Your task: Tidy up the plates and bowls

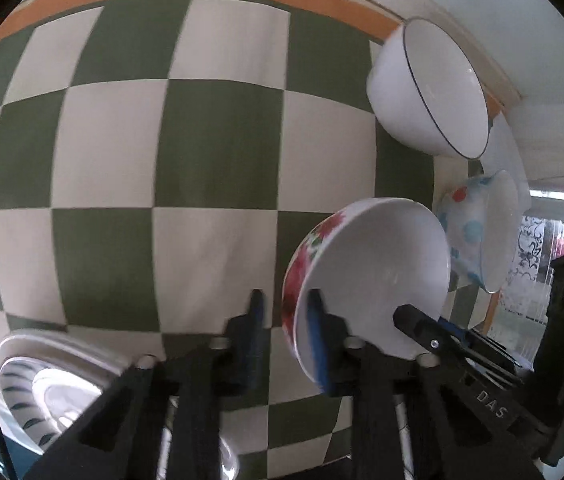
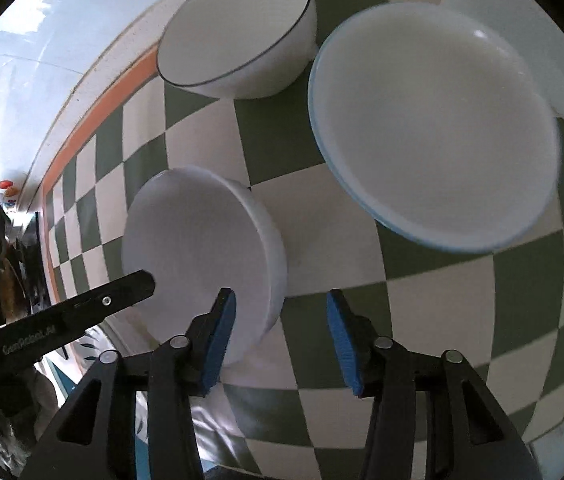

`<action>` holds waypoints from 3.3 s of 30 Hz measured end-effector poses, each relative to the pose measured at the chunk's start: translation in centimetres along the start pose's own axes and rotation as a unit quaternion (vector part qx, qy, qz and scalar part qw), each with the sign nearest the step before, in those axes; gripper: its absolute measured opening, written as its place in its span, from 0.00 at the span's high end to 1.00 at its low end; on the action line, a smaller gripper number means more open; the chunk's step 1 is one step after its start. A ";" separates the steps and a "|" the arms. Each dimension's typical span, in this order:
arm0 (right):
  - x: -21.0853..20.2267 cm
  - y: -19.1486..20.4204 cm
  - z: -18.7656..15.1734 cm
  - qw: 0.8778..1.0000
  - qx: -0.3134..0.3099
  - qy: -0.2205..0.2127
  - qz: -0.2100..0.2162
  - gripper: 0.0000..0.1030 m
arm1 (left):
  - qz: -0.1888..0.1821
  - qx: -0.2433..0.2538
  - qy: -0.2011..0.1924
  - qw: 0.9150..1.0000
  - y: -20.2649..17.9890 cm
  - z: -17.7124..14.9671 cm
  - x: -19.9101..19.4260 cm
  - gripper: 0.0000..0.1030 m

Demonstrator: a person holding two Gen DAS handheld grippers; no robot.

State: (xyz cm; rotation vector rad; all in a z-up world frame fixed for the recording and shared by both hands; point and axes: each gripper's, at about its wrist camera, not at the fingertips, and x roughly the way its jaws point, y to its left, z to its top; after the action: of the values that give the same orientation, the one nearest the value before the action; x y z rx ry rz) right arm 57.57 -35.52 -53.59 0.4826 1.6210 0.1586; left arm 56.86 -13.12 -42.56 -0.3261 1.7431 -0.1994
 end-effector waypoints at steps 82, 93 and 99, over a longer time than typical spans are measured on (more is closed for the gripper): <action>-6.4 -12.9 7.4 0.999 0.044 -0.025 -0.002 0.74 | 0.061 0.124 -0.011 0.990 -18.6 4.2 5.7 0.91; -6.7 -10.7 6.8 0.999 0.014 -0.027 -0.026 0.91 | 0.056 0.116 -0.038 0.991 -18.2 2.1 3.1 0.91; -9.1 -9.2 5.3 0.999 0.010 -0.045 -0.015 0.91 | 0.045 0.125 -0.066 0.989 -17.8 -1.0 -1.1 0.91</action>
State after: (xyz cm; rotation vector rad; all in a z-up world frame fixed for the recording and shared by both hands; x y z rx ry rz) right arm 61.07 -48.37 -49.43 0.4734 1.5412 0.0969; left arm 58.01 -29.59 -35.83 -0.0756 1.5771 -0.3200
